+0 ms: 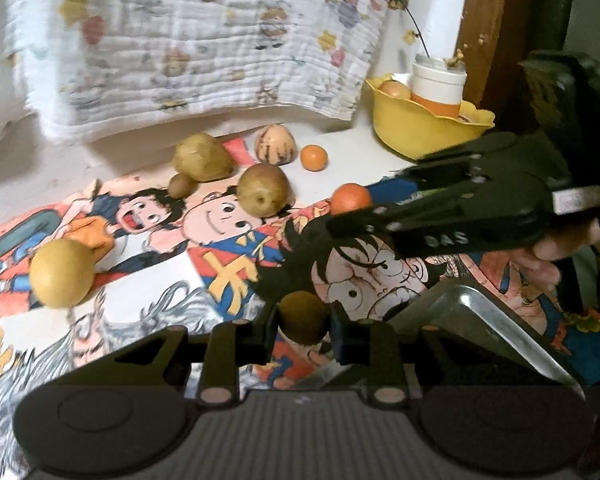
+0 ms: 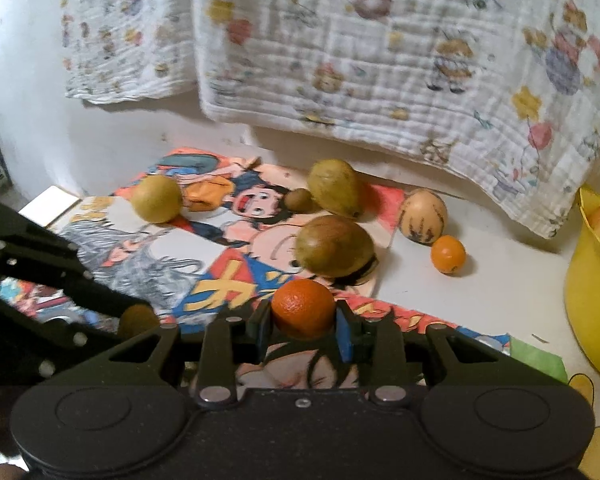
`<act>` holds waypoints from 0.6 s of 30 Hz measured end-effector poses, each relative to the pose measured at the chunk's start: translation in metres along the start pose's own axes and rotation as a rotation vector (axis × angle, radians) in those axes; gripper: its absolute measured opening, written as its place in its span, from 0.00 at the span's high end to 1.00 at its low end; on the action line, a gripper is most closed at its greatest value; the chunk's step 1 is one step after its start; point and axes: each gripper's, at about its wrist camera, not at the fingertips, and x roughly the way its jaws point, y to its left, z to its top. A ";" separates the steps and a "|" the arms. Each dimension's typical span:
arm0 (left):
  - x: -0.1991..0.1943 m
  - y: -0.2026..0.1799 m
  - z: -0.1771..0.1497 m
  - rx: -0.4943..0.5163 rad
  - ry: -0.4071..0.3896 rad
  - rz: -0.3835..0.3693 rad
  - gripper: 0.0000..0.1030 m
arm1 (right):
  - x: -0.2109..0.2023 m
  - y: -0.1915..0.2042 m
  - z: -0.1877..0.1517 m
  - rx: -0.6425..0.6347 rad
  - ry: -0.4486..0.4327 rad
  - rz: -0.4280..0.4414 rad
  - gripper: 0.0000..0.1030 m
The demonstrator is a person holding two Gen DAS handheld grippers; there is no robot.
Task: Organize fruits
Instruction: 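Grasp a mandarin orange with the right tool while the left tool grasps a small brown fruit, then carry the orange in the right tool and small brown fruit in the left tool over the tray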
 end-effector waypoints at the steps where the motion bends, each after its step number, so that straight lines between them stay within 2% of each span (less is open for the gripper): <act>1: -0.004 0.001 -0.002 -0.008 -0.002 0.000 0.71 | -0.004 0.004 -0.001 -0.005 -0.002 0.006 0.66; 8: -0.032 0.006 -0.021 -0.037 -0.013 0.024 0.71 | -0.029 0.039 -0.012 -0.035 -0.007 0.067 0.66; 18: -0.062 0.010 -0.054 -0.090 0.012 0.046 0.71 | -0.046 0.087 -0.040 -0.087 0.063 0.160 0.66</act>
